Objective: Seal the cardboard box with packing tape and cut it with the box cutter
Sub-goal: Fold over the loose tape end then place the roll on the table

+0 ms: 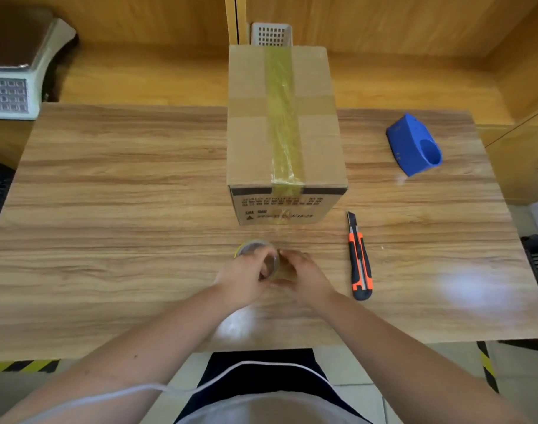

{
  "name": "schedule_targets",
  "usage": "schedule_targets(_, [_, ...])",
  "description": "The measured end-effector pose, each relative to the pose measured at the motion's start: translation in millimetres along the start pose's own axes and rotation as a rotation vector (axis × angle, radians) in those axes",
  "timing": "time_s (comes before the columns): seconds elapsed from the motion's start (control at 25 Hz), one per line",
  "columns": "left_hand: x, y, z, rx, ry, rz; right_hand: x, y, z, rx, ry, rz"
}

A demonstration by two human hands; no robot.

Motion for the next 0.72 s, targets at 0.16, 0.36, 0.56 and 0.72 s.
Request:
schedule_targets(0.16, [-3.6, 7.6, 3.0, -0.011, -0.04, -0.191, -0.5, -6.7, -0.1, 0.058, -0.033, 0.154])
schedule_targets(0.36, [8.1, 0.3, 5.0, 0.06, 0.025, -0.117, -4.8, -4.1, -4.5, 0.065, -0.07, 0.163])
schedule_targets(0.56, [-23.9, 0.4, 2.9, -0.006, -0.252, -0.46, -42.0, 11.2, -15.2, 0.006, -0.232, 0.396])
schedule_targets(0.72, [-36.4, 1.6, -0.3, -0.075, -0.338, -0.653, -65.7, 22.9, -21.5, -0.064, -0.38, 0.452])
Point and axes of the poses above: each hand's wrist, its own z-axis towards the middle knuckle, its own x-axis out of the palm, y = z × x, the point moved 10 cm from there along z, towards the middle knuckle, and after that the axes turned 7 degrees about x, right-handed, at the moved point
